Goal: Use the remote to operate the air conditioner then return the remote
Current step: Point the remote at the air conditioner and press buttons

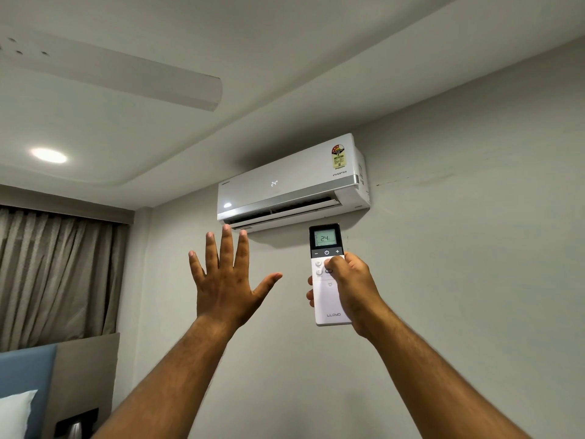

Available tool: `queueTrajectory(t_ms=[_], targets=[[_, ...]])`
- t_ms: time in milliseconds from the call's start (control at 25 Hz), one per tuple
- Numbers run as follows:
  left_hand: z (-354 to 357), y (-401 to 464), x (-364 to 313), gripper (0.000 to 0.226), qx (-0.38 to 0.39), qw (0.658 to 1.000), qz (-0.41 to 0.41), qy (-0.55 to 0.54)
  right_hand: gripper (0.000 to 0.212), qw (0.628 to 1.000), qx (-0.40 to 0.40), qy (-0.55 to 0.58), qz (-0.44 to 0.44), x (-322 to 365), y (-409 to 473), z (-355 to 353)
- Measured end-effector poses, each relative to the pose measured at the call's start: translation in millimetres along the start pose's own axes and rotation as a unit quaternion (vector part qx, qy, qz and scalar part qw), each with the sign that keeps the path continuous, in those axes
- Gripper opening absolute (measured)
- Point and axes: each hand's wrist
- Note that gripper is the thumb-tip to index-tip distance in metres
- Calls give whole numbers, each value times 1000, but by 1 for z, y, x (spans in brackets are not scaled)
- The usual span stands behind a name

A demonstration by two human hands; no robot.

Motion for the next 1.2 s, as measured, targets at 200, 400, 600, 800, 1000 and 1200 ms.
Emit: queueTrajectory(t_ms=[200,400,600,800,1000,1200], targets=[[0,-2,0,99,1,1000,-1,0,12,1000,-2,-3,0,-1,1,-1],[-1,-3,0,99,0,1000,1,-1,15,1000,0,-10,2,-2,2,-1],[-2,-3,2,99,3,1000,-1,5,12,1000,3,-7,3,-1,1,0],[-4,-2,2,99,6,1000,0,5,14,1000,1,-13,2,0,0,0],[-2,-6,-1,99,12,1000,6,9,13,1000,-2,-18,5,0,1,1],[1,-5,-1,99,12,1000,5,4,17,1000,-3,-29,7,-3,1,2]])
Point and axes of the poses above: each hand's wrist, its own y-axis towards the middle knuckle, its own z-axis out of the palm, x = y × z, and after that the axes turned 8 degrees about z, right-handed
